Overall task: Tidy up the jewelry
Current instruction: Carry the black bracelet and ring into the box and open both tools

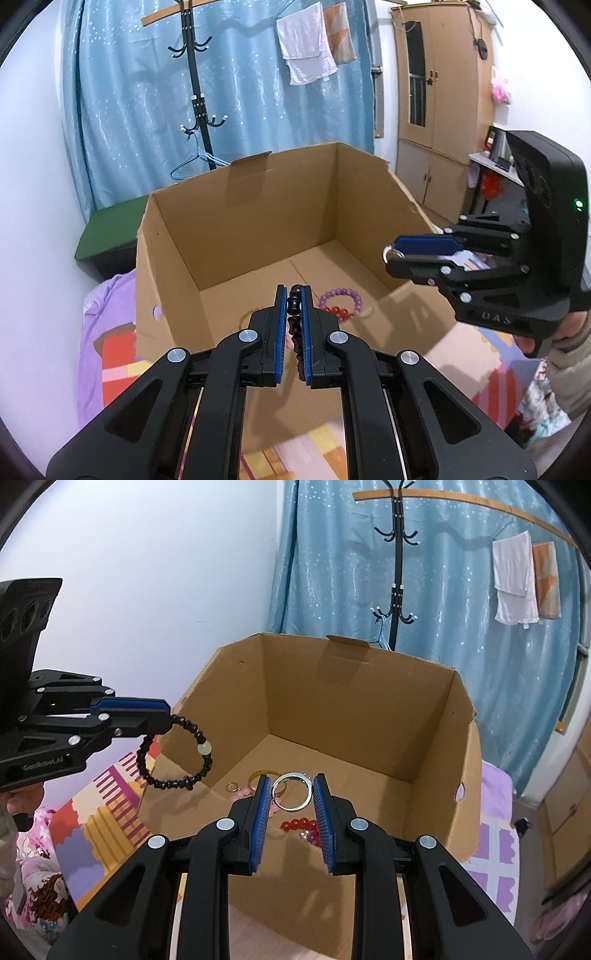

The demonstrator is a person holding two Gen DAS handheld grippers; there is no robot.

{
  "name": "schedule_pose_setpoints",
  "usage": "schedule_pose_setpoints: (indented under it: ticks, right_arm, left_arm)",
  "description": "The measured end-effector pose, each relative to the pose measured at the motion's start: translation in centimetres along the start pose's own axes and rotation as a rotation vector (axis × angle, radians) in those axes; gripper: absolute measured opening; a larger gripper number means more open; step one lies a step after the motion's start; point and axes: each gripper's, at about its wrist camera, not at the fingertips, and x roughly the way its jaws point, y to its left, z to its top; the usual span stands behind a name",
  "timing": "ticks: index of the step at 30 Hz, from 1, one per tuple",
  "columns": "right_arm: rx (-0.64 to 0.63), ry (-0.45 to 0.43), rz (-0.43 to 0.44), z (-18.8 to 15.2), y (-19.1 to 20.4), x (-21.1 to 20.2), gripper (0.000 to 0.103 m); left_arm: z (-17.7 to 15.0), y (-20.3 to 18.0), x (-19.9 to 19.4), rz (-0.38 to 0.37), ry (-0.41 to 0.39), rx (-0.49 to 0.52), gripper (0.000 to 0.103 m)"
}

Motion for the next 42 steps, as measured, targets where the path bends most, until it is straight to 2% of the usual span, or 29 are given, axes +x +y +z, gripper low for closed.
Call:
schedule_pose_setpoints:
  ticks: [10, 20, 32, 36, 38, 40, 42]
  right_arm:
    - [0.027, 0.036, -0.012, 0.6, -1.6, 3.1, 0.024]
    - [0.049, 0.096, -0.025, 0.1, -2.3, 6.6, 0.024]
    - [0.054, 0.129, -0.034, -0.3, -2.3, 8.5, 0.024]
    - [0.067, 0.125, -0.027, -0.4, -2.4, 8.3, 0.027]
    - [0.071, 0.124, -0.026, -0.3, -2.6, 8.3, 0.035]
    - [0.073, 0.116, -0.025, -0.3, -2.6, 8.0, 0.037]
    - [0.074, 0.111, -0.024, -0.3, -2.5, 7.7, 0.037]
  left_arm:
    - [1.0, 2.4, 4.8, -0.009, 0.042, -0.048, 0.007]
    - [-0.1, 4.1, 9.2, 0.002, 0.102, -0.07, 0.007]
    - [-1.1, 4.3, 11.5, -0.027, 0.143, -0.064, 0.007]
    - [-1.0, 4.3, 11.2, -0.014, 0.136, -0.063, 0.01]
    - [-0.9, 4.1, 11.0, -0.017, 0.134, -0.055, 0.014]
    - [-0.9, 3.8, 10.7, -0.017, 0.128, -0.045, 0.042]
    - [-0.8, 3.5, 10.3, -0.025, 0.122, -0.038, 0.042]
